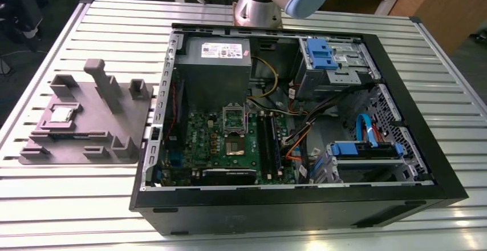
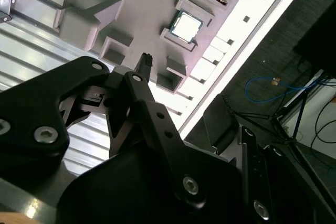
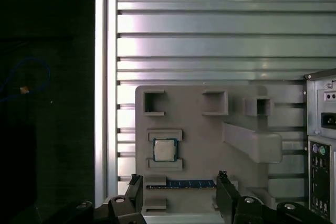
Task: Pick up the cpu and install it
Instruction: 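Pick up the cpu and move it towards the insertion slot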
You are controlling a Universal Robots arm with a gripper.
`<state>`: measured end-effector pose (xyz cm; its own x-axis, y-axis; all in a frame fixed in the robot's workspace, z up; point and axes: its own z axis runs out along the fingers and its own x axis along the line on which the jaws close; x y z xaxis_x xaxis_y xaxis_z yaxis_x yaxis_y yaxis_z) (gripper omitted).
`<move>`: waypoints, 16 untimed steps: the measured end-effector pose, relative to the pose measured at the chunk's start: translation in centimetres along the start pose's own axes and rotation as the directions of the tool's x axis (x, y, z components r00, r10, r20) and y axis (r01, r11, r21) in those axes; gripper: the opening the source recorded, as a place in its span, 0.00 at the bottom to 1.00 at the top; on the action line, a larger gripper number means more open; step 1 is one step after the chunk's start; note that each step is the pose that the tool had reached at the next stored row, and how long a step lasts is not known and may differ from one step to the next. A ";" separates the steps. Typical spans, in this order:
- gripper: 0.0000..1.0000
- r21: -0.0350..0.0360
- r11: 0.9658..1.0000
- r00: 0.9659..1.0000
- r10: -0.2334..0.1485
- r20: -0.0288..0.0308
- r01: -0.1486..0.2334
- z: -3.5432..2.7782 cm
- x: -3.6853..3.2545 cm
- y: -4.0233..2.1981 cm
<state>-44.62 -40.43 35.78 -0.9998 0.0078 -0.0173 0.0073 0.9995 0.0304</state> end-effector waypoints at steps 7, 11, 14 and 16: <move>0.66 -0.001 0.999 0.999 -0.042 -0.002 0.042 0.38 0.04 -0.12; 0.66 -0.001 0.999 0.999 -0.043 -0.001 0.043 0.51 0.05 -0.14; 0.66 -0.001 0.999 0.999 -0.043 -0.001 0.043 0.70 0.05 -0.15; 0.66 -0.001 0.999 0.999 -0.043 -0.001 0.043 0.86 0.06 -0.15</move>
<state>-44.66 -40.55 34.91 -0.9992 -0.0353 -0.0171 -0.0358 0.9989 0.0305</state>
